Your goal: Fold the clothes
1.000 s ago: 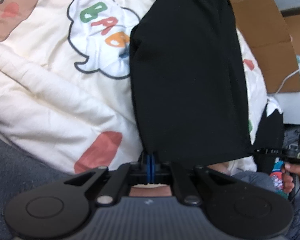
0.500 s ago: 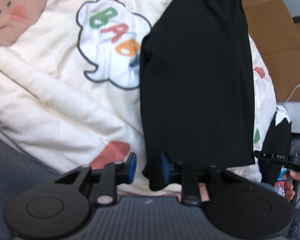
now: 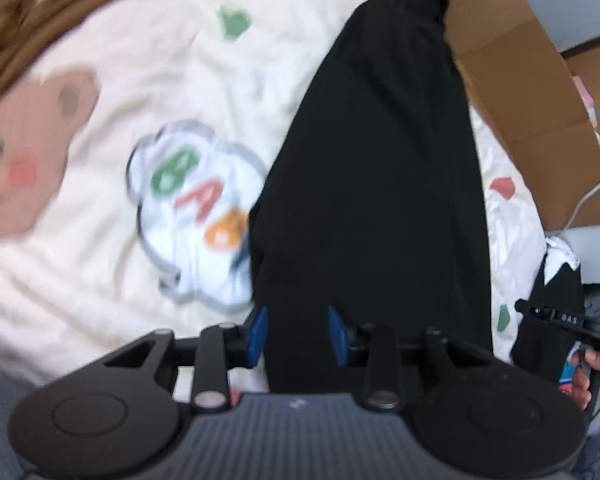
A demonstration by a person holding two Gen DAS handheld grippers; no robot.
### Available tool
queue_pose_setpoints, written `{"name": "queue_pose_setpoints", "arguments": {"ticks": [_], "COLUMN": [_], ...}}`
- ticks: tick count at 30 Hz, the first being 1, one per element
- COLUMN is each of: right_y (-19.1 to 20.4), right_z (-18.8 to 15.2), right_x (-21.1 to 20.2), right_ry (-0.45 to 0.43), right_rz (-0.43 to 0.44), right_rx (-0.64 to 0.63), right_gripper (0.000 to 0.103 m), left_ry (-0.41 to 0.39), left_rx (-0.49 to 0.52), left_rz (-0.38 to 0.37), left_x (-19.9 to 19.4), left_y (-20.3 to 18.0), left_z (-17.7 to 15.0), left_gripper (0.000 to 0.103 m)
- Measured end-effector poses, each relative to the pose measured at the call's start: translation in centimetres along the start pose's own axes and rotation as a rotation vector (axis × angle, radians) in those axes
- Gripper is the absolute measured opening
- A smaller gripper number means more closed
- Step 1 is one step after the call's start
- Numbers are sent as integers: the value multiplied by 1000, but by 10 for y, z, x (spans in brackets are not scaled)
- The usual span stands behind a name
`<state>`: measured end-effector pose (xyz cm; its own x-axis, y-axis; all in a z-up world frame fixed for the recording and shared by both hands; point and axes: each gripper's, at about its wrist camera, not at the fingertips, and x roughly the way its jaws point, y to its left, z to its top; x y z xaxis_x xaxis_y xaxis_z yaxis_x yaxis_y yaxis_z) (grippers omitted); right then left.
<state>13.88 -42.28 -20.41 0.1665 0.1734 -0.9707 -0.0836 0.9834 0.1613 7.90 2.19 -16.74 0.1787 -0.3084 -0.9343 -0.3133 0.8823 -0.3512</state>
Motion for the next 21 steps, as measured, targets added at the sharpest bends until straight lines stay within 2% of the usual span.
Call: {"name": "queue_pose_setpoints", "arguments": {"ticks": [14, 16, 18, 21], "right_y": [34, 38, 41, 44], "right_z": [31, 36, 42, 51], "right_x": [3, 5, 8, 12], "right_ry": [-161, -188, -217, -275], "right_rz": [38, 46, 63, 99], "right_rx": [-5, 3, 18, 65], "right_gripper": [36, 36, 36, 36], "left_ry": [-70, -80, -98, -110], "left_rx": [187, 224, 278, 328], "left_rz": [18, 15, 16, 46], "left_x": [-4, -2, 3, 14], "left_y": [-85, -97, -112, -129], "left_z": [115, 129, 148, 170], "left_gripper": [38, 43, 57, 58]}}
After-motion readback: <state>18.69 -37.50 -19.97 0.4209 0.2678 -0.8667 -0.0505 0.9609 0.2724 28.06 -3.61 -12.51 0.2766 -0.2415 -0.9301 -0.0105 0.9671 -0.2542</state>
